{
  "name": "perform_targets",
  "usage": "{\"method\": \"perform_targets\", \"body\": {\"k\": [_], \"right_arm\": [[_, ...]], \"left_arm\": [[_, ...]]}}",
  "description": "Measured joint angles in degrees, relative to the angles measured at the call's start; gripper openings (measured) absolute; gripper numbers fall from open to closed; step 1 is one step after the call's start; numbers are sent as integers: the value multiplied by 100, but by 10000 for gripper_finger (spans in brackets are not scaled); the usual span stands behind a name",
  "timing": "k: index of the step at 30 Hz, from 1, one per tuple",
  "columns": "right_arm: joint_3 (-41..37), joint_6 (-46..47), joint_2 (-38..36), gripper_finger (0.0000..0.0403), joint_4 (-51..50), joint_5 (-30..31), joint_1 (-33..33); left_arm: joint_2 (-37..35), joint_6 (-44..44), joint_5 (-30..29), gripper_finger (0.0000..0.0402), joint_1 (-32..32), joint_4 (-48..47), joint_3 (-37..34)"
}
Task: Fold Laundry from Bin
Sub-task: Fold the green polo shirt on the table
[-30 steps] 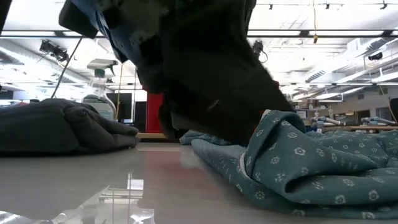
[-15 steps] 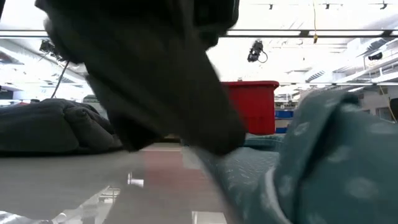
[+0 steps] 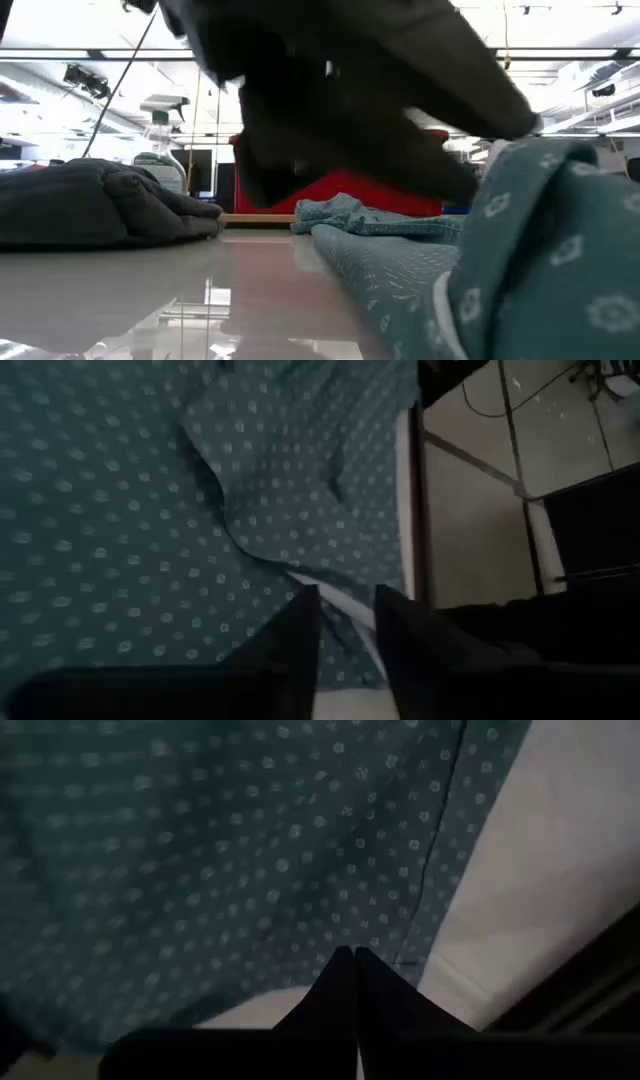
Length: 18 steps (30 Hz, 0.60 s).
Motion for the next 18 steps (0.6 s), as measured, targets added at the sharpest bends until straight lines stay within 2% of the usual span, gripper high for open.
{"method": "perform_targets", "body": {"k": [3, 6, 9, 12, 15, 18], "right_arm": [[-100, 111, 172, 0, 277, -168, 60], [-102, 122, 323, 0, 571, -432, 127], [-102, 116, 421, 0, 1156, -824, 196], [89, 169, 373, 0, 1445, -920, 249], [421, 237, 153, 1, 1351, -328, 251], [681, 104, -25, 14, 1375, 938, 194]], "left_arm": [[139, 1, 149, 155, -10, 140, 15], [286, -20, 211, 165, -42, 250, 18], [373, 89, 300, 143, -103, 397, 16], [373, 297, 488, 98, -180, 398, 16], [317, 372, 529, 41, -232, 389, 16], [260, 404, 531, 8, -260, 504, 22]]}}
